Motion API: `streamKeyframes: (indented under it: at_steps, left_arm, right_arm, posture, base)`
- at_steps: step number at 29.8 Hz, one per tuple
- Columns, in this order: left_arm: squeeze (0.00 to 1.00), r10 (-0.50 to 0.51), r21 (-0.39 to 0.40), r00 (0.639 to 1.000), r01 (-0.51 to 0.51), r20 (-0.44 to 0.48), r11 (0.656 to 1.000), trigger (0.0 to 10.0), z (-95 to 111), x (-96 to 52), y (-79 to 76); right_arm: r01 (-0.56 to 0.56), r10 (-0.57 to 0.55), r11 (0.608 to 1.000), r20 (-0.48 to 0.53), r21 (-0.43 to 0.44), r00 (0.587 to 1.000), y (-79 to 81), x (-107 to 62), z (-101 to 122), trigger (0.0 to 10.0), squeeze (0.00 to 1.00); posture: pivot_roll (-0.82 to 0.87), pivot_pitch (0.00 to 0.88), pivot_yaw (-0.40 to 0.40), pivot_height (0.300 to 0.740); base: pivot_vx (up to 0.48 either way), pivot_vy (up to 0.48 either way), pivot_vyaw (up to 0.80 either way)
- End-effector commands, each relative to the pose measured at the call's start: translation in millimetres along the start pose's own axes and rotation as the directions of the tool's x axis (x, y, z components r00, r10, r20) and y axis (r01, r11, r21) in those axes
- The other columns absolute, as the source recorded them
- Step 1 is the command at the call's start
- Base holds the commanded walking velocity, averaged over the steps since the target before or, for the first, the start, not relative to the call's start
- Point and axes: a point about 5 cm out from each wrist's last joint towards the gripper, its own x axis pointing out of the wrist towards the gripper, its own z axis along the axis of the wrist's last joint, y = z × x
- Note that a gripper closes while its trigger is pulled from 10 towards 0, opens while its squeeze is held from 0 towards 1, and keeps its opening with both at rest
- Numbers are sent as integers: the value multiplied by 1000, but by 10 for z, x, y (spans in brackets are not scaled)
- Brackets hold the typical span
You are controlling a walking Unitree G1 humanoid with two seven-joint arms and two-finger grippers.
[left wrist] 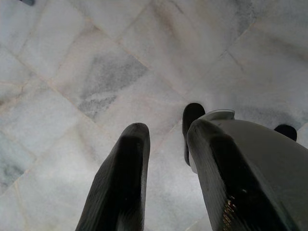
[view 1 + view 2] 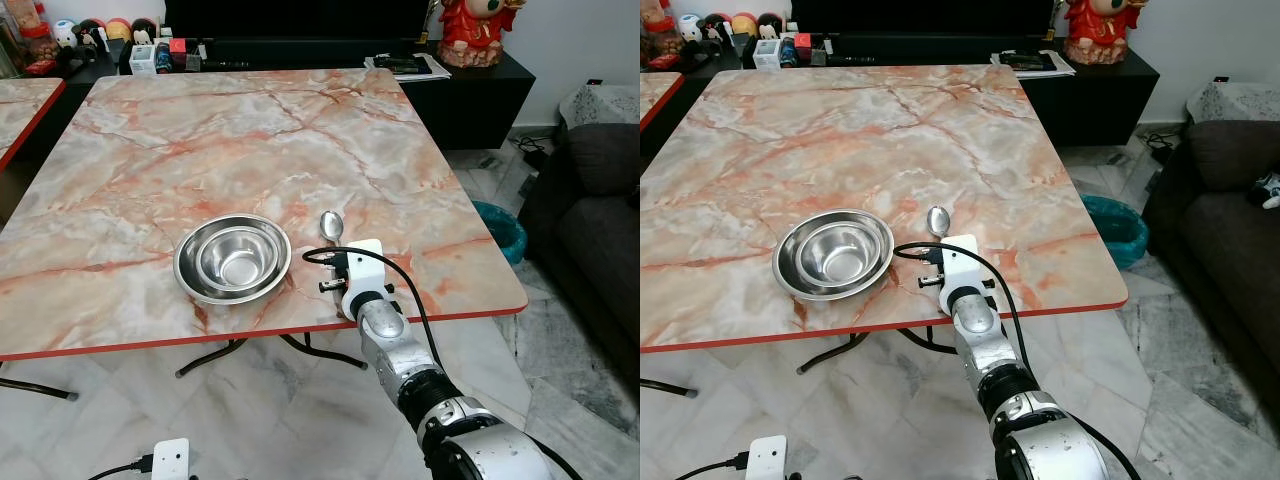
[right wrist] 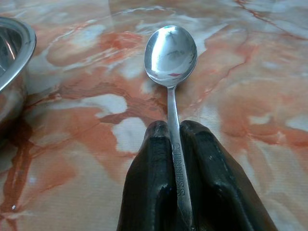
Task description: Setting the table
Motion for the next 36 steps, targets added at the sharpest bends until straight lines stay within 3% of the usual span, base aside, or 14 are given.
streamKeyframes:
  at_steps: [1, 2, 5, 10, 11, 12, 13, 21, 22, 26, 27, 28, 29, 36]
  left_arm:
    - [0, 17, -11, 999, -17, -37, 1000, 10000, -101, -24, 30]
    - [0, 17, -11, 999, -17, -37, 1000, 10000, -101, -24, 29]
    - [0, 17, -12, 999, -18, -39, 1000, 10000, -102, -24, 24]
    - [0, 18, -12, 999, -19, -38, 1000, 10000, -97, -23, 24]
    - [0, 19, -12, 999, -19, -38, 1000, 10000, -96, -22, 26]
    - [0, 20, -11, 999, -20, -38, 1000, 10000, -96, -22, 28]
    - [0, 21, -11, 999, -21, -39, 1000, 10000, -95, -21, 31]
    - [0, 25, -8, 999, -25, -38, 1000, 10000, -87, -18, 43]
    - [0, 24, -7, 999, -25, -37, 1000, 10000, -82, -16, 42]
    - [0, 23, -4, 999, -24, -36, 1000, 10000, -72, -13, 41]
    - [0, 22, -3, 999, -22, -35, 1000, 10000, -65, -11, 37]
    - [0, 22, -3, 999, -22, -35, 1000, 10000, -65, -11, 37]
    - [0, 22, -2, 999, -22, -34, 1000, 10000, -60, -9, 35]
    - [0, 19, -4, 999, -19, -32, 1000, 10000, -47, -5, 25]
  right_arm:
    - [-84, 85, 995, -8, 45, 996, 372, 11, 64, 10000, 125]
    - [-84, 85, 995, -9, 45, 996, 370, 11, 64, 10000, 671]
    - [-83, 83, 996, -11, 46, 996, 355, 13, 62, 10000, 1000]
    - [-76, 77, 996, -14, 41, 997, 344, 15, 59, 10000, 1000]
    - [-75, 76, 996, -15, 41, 997, 342, 15, 58, 10000, 694]
    - [-75, 76, 996, -15, 40, 997, 341, 15, 57, 10000, 94]
    - [-75, 76, 996, -16, 39, 997, 342, 15, 56, 10000, 0]
    - [-79, 79, 996, -1, 50, 997, 338, 21, 85, 10000, 0]
    - [-85, 84, 995, 13, 59, 996, 339, 22, 105, 10000, 1000]
    - [-78, 76, 995, 34, 62, 997, 328, 25, 138, 10000, 1000]
    - [-74, 71, 995, 49, 65, 996, 315, 27, 164, 10000, 439]
    - [-74, 71, 995, 49, 65, 996, 315, 27, 164, 10000, 439]
    - [-78, 73, 995, 70, 70, 995, 308, 28, 194, 10000, 0]
    - [-79, 67, 993, 129, 91, 989, 272, 28, 282, 10000, 0]
  posture:
    - [130, 122, -48, 715]
    - [130, 122, -48, 715]
    - [127, 121, -51, 715]
    - [128, 120, -50, 715]
    - [128, 120, -50, 715]
    - [129, 119, -49, 715]
    - [129, 119, -50, 715]
    - [129, 115, -44, 715]
    - [129, 115, -44, 715]
    - [125, 112, -42, 715]
    - [124, 109, -41, 715]
    - [124, 109, -41, 715]
    - [123, 110, -41, 715]
    - [118, 104, -41, 715]
  base:
    - [0, 0, 0]
    - [0, 0, 0]
    - [0, 0, 0]
    - [0, 0, 0]
    - [0, 0, 0]
    - [0, 0, 0]
    - [0, 0, 0]
    - [0, 0, 0]
    - [0, 0, 0]
    - [0, 0, 0]
    - [0, 0, 0]
    - [0, 0, 0]
    - [0, 0, 0]
    - [0, 0, 0]
